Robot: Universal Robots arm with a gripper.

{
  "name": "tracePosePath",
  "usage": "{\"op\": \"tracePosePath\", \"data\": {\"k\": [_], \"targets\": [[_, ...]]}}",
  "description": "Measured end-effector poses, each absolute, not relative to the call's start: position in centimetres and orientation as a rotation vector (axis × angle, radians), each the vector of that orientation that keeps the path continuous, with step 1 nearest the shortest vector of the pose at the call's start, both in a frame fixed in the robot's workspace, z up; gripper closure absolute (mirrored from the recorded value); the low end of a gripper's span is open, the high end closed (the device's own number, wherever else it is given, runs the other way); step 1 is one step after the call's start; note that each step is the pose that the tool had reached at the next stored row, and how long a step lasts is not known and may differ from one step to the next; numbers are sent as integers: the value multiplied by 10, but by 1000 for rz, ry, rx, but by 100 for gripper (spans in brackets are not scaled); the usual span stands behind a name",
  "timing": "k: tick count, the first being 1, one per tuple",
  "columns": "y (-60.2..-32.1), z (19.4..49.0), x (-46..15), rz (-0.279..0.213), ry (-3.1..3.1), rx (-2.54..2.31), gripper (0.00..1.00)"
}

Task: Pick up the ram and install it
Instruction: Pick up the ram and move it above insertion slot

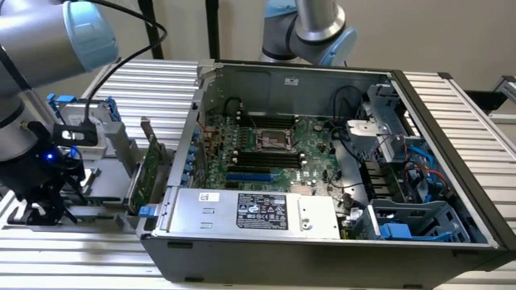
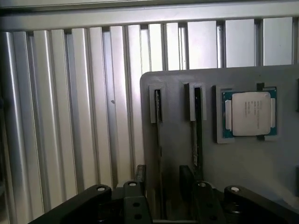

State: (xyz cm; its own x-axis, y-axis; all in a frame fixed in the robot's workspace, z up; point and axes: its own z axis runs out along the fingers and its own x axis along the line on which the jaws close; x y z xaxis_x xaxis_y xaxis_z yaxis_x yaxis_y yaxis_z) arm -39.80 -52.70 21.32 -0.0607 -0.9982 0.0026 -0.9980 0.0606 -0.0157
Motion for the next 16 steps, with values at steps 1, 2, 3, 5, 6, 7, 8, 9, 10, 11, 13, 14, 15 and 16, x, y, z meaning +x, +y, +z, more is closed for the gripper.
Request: {"op": "tracePosePath", "data": {"k": [1,2,3,5,6,7,8,9,10,11,13,14,15,16], "targets": [[-527,211,-399,-21,2279,-2150,0],[-527,210,-399,-21,2276,-2153,0],[-527,208,-400,-20,2273,-2155,0],[-527,204,-400,-20,2268,-2160,0],[-527,202,-401,-19,2266,-2162,0],[-527,201,-401,-19,2264,-2164,0],[-527,200,-401,-18,2262,-2165,0],[-527,199,-401,-17,2261,-2165,0],[-527,199,-401,-16,2260,-2166,0],[-527,198,-401,-15,2259,-2166,0],[-527,197,-401,-11,2258,-2168,0],[-527,197,-400,-8,2258,-2168,0],[-527,197,-400,-5,2259,-2169,0],[-527,197,-399,-1,2260,-2170,0]]}}
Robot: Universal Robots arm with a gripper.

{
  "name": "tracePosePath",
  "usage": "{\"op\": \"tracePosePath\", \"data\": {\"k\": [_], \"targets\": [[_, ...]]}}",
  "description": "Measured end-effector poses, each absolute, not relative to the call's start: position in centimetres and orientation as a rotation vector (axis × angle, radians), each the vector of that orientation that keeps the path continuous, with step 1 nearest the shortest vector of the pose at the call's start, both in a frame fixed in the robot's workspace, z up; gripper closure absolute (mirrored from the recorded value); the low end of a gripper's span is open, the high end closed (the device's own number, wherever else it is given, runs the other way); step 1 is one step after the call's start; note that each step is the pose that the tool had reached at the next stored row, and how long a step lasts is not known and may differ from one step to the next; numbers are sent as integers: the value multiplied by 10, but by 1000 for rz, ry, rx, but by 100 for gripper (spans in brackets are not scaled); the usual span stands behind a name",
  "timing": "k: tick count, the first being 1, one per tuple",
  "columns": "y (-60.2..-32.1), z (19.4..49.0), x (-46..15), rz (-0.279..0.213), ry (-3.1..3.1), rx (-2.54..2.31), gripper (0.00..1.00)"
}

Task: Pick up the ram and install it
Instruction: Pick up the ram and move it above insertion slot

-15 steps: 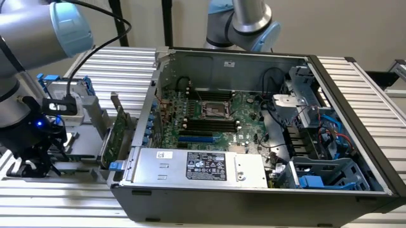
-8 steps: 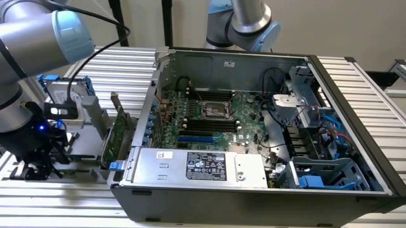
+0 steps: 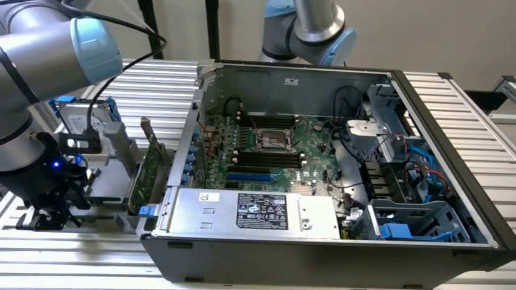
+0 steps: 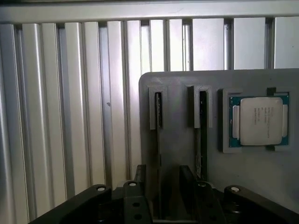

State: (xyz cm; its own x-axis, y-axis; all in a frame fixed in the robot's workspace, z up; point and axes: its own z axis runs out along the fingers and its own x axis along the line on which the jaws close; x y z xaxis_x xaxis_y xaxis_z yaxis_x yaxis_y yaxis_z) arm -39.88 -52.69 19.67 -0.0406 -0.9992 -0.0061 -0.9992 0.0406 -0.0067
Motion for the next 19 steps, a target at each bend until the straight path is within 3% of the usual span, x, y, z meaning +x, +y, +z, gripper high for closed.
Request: {"op": "tracePosePath", "data": {"k": [12,13,19], "targets": [[-527,196,-394,22,2266,-2182,0],[-527,196,-394,22,2266,-2183,100],[-527,196,-394,21,2264,-2186,100]]}}
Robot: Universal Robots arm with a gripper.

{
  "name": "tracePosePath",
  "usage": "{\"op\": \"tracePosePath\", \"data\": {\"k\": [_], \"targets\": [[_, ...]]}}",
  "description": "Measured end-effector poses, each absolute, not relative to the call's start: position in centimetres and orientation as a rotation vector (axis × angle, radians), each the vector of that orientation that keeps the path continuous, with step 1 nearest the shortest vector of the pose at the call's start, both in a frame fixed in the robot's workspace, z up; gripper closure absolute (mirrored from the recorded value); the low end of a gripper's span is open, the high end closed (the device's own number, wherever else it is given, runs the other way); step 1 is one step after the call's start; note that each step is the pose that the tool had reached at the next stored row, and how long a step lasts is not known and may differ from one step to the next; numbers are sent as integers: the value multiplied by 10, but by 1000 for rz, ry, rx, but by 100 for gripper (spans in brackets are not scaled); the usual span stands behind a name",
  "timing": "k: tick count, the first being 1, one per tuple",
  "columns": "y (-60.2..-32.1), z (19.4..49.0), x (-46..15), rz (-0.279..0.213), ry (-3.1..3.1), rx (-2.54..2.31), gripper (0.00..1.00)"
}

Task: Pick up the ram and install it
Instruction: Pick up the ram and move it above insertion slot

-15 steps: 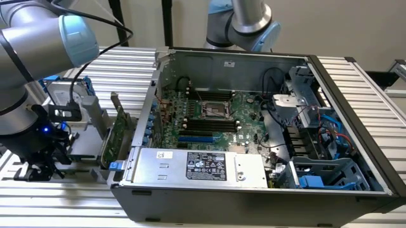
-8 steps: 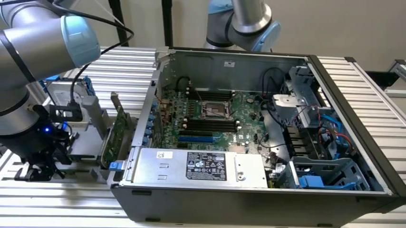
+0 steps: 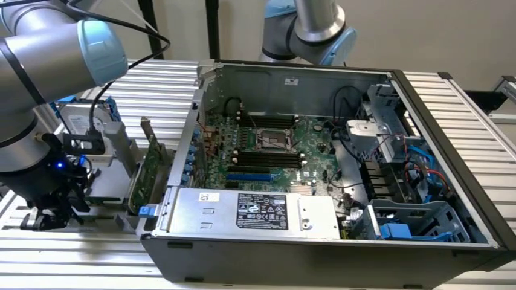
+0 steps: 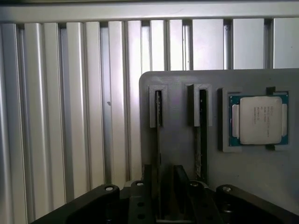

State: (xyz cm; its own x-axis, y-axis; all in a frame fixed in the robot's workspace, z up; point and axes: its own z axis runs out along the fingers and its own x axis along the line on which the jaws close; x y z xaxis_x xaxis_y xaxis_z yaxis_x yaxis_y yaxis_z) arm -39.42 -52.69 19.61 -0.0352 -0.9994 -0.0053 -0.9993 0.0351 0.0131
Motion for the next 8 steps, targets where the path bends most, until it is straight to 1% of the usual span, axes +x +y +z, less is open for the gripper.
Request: {"op": "tracePosePath", "data": {"k": [8], "targets": [[-527,196,-394,-18,-2254,2179,100]]}}
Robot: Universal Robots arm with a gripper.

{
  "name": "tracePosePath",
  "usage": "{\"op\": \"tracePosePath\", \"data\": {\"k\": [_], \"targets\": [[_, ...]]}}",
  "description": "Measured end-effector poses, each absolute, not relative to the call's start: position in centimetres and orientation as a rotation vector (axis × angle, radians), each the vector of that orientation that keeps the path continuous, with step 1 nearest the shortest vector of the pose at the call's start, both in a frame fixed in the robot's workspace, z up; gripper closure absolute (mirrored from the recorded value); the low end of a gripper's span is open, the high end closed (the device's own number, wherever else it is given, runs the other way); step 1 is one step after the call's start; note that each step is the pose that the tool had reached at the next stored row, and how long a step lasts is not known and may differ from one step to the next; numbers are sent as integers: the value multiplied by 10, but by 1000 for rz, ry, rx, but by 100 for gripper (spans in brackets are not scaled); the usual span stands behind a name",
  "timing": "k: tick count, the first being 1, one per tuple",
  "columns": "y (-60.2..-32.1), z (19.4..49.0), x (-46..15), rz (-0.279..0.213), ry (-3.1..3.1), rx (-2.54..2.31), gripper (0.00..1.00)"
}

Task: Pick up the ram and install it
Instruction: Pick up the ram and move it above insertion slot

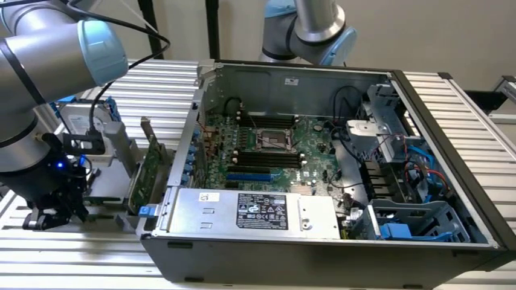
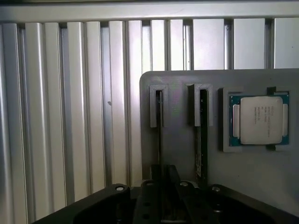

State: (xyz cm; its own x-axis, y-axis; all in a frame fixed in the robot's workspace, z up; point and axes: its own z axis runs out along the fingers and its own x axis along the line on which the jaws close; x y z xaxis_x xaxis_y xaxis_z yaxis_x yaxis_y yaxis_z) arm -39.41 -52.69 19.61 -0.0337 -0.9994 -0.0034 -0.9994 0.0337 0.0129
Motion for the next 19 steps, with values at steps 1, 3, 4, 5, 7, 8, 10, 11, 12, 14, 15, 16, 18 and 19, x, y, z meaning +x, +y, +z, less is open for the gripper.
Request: {"op": "tracePosePath", "data": {"k": [1,3,4,5,7,8,10,11,12,14,15,16,18,19], "targets": [[-527,196,-394,-18,-2254,2179,100],[-527,196,-394,-18,-2254,2179,100],[-527,196,-394,-18,-2254,2179,100],[-527,196,-394,-18,-2254,2179,100],[-527,196,-394,-18,-2254,2179,100],[-527,196,-394,-18,-2254,2179,100],[-527,196,-394,-18,-2254,2179,100],[-527,196,-394,-18,-2254,2179,100],[-527,196,-394,-18,-2254,2179,100],[-527,196,-394,-18,-2254,2179,100],[-527,196,-394,-18,-2254,2179,100],[-527,196,-394,-18,-2254,2179,100],[-527,196,-394,-18,-2253,2180,100],[-527,196,-394,-18,-2251,2182,100]]}}
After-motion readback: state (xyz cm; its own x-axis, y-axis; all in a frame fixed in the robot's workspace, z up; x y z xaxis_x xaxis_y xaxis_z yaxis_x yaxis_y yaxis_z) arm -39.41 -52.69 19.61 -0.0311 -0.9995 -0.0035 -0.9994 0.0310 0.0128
